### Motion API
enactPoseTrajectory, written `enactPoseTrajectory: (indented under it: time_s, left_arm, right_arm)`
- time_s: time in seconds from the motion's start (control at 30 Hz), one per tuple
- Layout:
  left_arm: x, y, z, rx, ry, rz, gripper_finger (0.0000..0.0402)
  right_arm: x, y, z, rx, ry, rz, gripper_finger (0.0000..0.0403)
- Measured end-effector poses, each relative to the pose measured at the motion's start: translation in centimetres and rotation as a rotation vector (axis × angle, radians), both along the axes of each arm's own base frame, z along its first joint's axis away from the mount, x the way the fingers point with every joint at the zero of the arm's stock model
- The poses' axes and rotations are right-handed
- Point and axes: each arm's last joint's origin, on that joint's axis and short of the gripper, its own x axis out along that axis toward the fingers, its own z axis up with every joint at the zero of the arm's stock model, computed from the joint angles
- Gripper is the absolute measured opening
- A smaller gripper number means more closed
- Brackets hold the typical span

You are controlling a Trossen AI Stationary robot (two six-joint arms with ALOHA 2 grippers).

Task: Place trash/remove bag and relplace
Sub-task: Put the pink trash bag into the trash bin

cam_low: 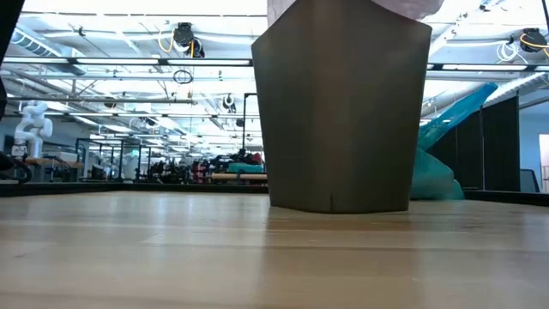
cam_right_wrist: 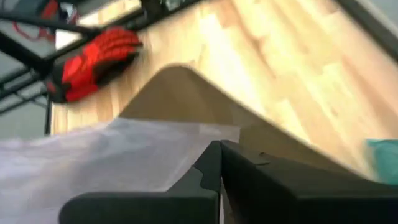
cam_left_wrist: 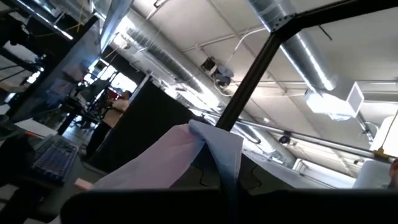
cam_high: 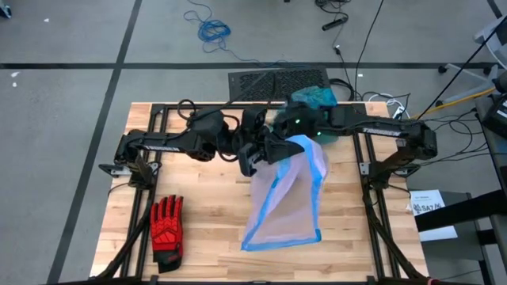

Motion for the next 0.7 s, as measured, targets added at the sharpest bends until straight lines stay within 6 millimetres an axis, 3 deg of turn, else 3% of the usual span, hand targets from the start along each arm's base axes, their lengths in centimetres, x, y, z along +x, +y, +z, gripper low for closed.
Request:
enactPoseTrajectory:
  time_s: [0.4,0.7]
  left_arm:
    - [0.0,0.7,-0.8,0.041,0.145,0.072,0.0000]
    - [-2.0,1.9,0.8,0.079,0.125,0.134,0.0000]
  right_arm:
    - [-6.3,-1.9,6.0,-0.113,-0.231,-0.222,0.0000]
    - [-13.5,0.1,9.9,-0.198,-0.382,-0.170,0.0000]
